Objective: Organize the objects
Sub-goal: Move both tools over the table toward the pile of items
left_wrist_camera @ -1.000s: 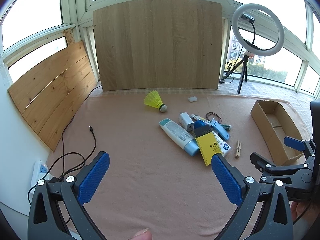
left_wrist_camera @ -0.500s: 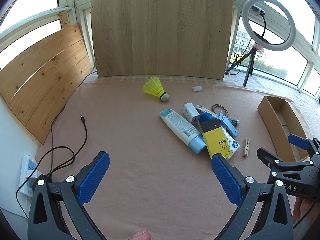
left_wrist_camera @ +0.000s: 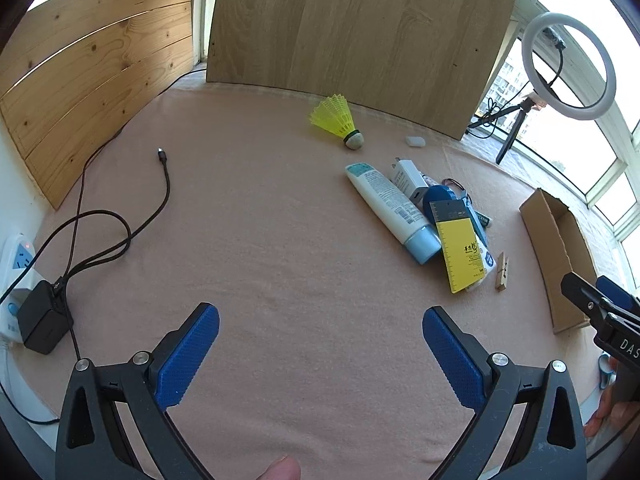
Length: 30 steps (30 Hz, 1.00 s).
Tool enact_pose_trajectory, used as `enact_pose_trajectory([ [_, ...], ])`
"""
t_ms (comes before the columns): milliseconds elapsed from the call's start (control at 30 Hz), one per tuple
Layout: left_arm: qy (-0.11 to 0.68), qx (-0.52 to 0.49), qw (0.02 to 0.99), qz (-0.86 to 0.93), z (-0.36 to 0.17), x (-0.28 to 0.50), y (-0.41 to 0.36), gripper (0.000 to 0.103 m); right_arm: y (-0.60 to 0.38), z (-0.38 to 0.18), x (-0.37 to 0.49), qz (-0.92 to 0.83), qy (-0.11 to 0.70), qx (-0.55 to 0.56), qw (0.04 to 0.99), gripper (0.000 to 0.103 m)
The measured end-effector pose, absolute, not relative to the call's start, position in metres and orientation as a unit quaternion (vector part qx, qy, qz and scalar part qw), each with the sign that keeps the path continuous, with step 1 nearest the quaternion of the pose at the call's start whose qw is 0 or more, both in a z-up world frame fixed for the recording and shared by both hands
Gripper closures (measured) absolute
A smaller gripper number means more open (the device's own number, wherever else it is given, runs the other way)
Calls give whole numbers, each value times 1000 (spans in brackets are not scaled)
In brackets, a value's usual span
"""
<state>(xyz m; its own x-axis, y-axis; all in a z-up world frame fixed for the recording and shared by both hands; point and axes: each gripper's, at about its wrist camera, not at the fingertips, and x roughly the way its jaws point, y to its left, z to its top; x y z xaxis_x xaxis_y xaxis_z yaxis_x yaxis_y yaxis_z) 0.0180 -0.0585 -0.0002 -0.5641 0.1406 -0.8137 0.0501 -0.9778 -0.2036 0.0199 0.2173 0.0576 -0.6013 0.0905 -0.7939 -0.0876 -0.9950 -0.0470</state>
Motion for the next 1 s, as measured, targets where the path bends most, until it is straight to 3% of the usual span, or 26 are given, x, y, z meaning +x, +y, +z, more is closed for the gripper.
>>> enact_pose_trajectory([
  [333,-109,-447,33,887,10,32,-85,0,166,47,20,892,10,-452,1,0],
  [533,-69,-441,34,894,20,23,-71,0,168,53,8,889,-9,-458,-5,0],
  [1000,-18,-412,69,908,28,20,-57,0,212,44,18,874,43,-463,143,0],
])
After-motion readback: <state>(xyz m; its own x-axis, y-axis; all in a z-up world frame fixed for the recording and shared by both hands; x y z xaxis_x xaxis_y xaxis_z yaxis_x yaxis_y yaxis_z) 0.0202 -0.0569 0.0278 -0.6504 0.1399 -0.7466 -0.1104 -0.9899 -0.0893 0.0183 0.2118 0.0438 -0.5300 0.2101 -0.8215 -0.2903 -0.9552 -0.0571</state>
